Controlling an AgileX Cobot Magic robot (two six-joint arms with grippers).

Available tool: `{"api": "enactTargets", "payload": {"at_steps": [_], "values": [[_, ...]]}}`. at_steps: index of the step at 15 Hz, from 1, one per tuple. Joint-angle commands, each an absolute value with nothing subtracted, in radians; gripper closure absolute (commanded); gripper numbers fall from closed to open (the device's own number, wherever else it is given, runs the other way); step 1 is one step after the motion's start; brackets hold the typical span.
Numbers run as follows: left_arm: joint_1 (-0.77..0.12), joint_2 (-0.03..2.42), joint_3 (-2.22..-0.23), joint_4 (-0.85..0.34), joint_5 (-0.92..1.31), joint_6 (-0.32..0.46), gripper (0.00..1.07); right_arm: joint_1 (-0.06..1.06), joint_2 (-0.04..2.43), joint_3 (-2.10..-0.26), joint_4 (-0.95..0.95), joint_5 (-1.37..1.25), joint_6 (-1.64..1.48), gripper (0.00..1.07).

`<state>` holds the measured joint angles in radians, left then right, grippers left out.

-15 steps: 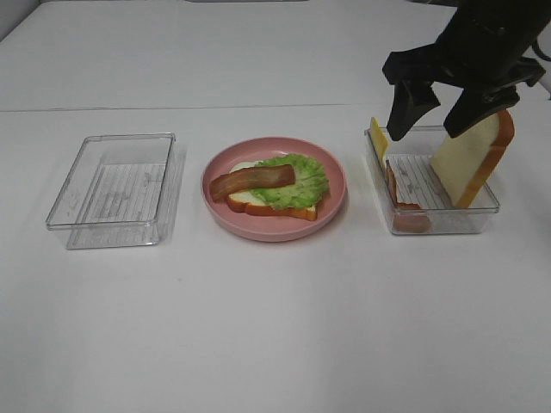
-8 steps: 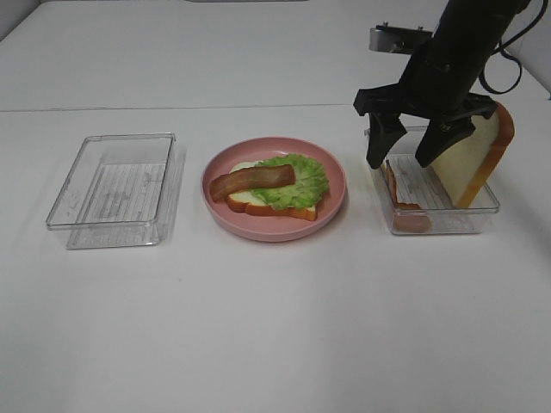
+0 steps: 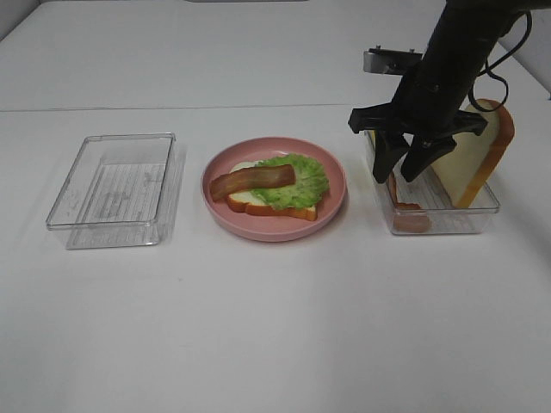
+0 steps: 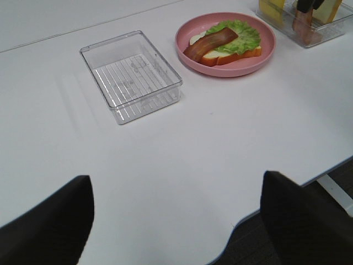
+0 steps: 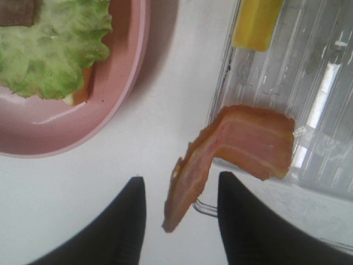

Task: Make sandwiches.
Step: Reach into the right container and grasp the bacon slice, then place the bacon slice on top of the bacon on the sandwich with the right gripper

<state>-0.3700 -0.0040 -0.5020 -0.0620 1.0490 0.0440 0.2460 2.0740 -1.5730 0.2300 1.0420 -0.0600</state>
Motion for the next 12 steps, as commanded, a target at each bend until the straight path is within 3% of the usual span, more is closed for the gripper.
{"api": "enactTargets", "payload": {"at_steps": [1,3,4,12], "values": [[-0.372,-0.028,-0.501,-0.062,1.04,0.049,0.27,0.248,2.081,-1.58,0.23,1.032,-0.054,0.86],[-0.372,-0.028,-0.501,-0.062,1.04,0.049,0.27,0.248,2.081,-1.58,0.23,1.034,-0.054,1.05],[-0.372,-0.028,-0.501,-0.062,1.04,0.049,0.27,0.248,2.081,-1.58,0.23,1.034,-0.055,1.07],[-0.372,-0.028,-0.501,-0.062,1.04,0.049,0.27,0.248,1.971,-1.583,0.235,1.055,-0.066,1.07]]}}
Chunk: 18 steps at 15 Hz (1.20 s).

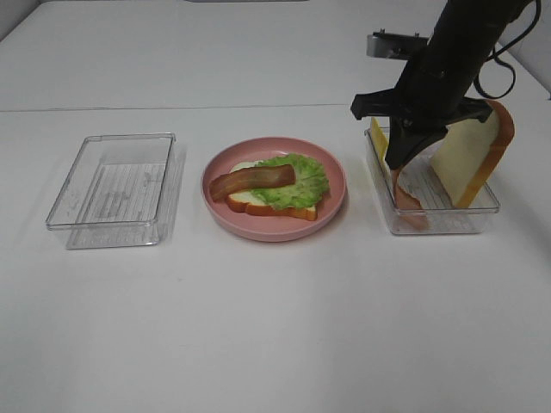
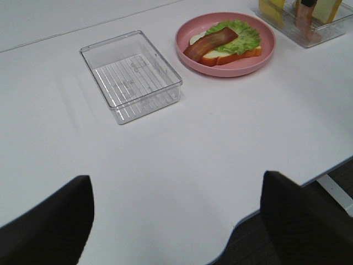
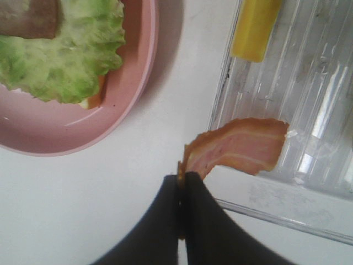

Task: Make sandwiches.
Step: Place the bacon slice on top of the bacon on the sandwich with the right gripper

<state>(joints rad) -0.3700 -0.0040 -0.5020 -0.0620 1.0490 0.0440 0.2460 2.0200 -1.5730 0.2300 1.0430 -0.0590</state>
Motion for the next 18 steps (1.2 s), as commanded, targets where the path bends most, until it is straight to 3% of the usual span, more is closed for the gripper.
{"api": "enactTargets", "payload": {"at_steps": [1,5,10,14,15,18], "values": [[-0.372,-0.028,-0.501,-0.062,1.04,0.049,0.27,0.248,1.935,-1.583,0.256,1.058,-0.066,1.07],[-0.372,-0.028,-0.501,-0.062,1.04,0.049,0.27,0.248,1.834,-1.583,0.424,1.049,-0.168,1.07],[-0.372,-0.028,-0.501,-0.062,1.04,0.049,0.27,0.248,1.841,-1.583,0.826,1.009,-0.384,1.07],[-0.372,-0.028,-0.501,-0.062,1.04,0.049,0.27,0.248,1.951,-1.583,1.201,0.875,-0.565,1.07],[-0.372,-0.028,-0.501,-0.062,1.04,0.049,0.27,0.258,2.024,-1.583,1.376,0.869,-0.656,1.07],[-0.372,-0.028,-0.501,-0.062,1.04,0.049,0.27,0.29,2.111,-1.583,1.517,0.845,-0.742,1.07]]}}
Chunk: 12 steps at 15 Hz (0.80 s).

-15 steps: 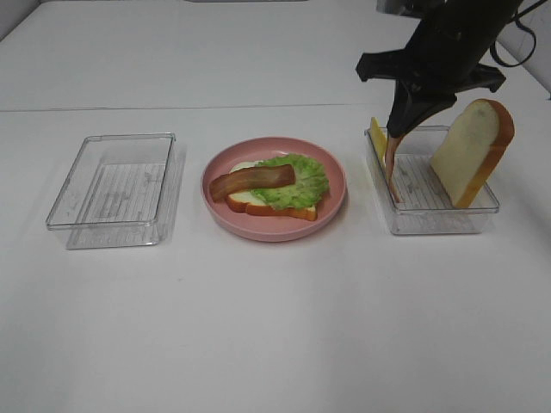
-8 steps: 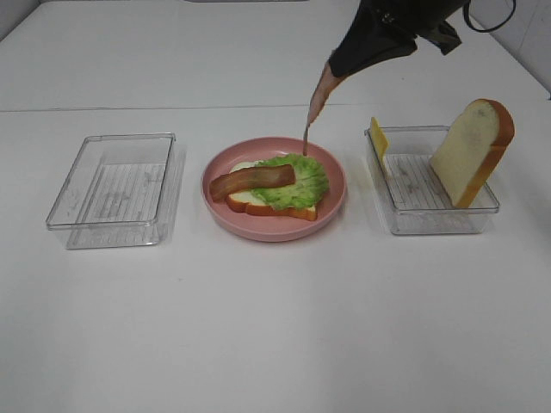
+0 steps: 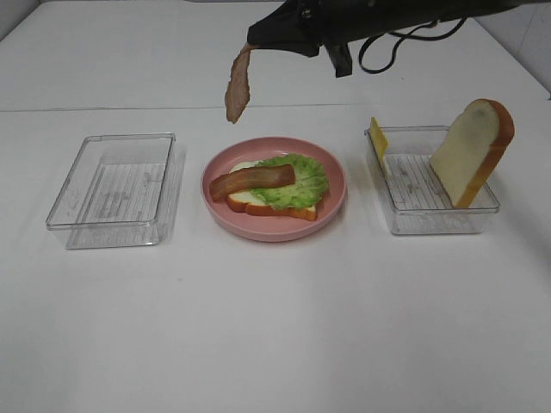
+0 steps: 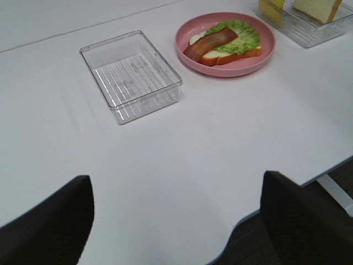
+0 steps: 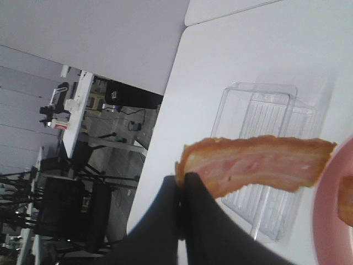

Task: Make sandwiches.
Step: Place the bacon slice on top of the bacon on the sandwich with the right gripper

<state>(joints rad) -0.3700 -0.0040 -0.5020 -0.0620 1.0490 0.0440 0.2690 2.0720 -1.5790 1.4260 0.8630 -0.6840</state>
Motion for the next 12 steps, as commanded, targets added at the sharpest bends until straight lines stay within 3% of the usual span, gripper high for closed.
{"api": "enactTargets", "payload": {"at_steps": [1,7,10,12], "values": [[-0.372,-0.028,-0.501,-0.062,1.04,0.049,0.27,0.302,2.14,-1.583,1.552,0.837,-0.753,1.07],[-0.372,-0.028,-0.501,-0.062,1.04,0.049,0.27,0.317,2.272,-1.583,1.666,0.84,-0.777,1.07],[-0.372,-0.028,-0.501,-0.062,1.04,0.049,0.27,0.311,2.258,-1.583,1.598,0.84,-0.76,1.07],[-0.372,-0.028,-0.501,-0.062,1.04,0.049,0.27,0.311,2.218,-1.583,1.383,0.768,-0.611,1.07]]}}
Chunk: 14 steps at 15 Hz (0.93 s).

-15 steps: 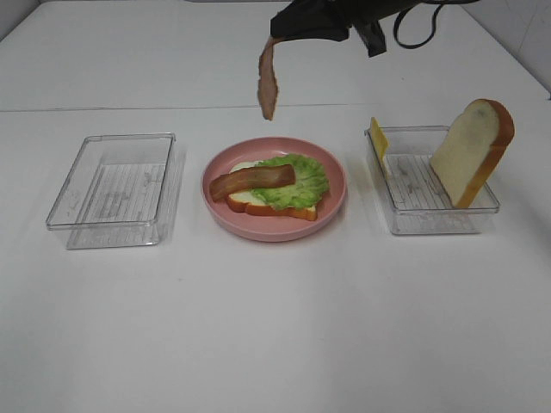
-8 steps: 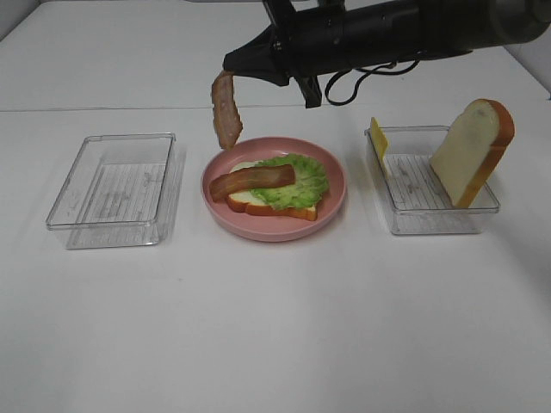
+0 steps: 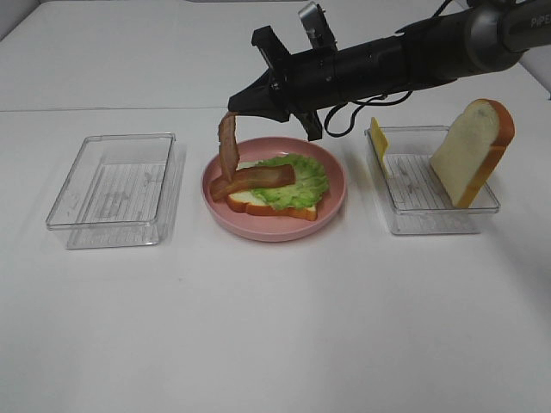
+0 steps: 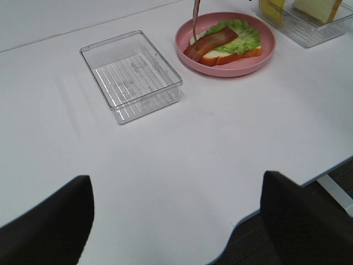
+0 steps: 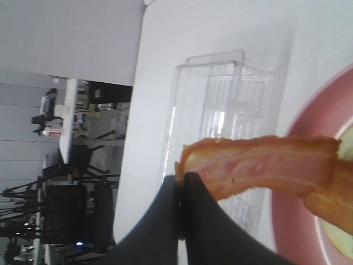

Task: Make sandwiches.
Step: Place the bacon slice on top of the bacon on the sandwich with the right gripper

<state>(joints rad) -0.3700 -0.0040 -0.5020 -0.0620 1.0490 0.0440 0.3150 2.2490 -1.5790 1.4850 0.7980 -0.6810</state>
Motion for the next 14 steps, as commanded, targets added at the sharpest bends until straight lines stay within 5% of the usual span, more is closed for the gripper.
{"api": "enactTargets", "payload": {"at_steps": [1,8,12,14], "values": [[-0.372,-0.028,-0.501,-0.062,1.04,0.049,0.27,0.311,2.204,-1.583,1.293,0.745,-0.559,1.07],[-0.372,-0.028,-0.501,-0.062,1.04,0.049,0.27,0.311,2.129,-1.583,0.704,0.707,-0.141,1.07],[-0.372,-0.028,-0.501,-0.062,1.04,0.049,0.27,0.312,2.129,-1.583,0.647,0.73,-0.089,1.07],[-0.372,-0.028,-0.501,-0.062,1.04,0.049,0.27,0.312,2.129,-1.583,0.648,0.744,-0.089,0.95]]}}
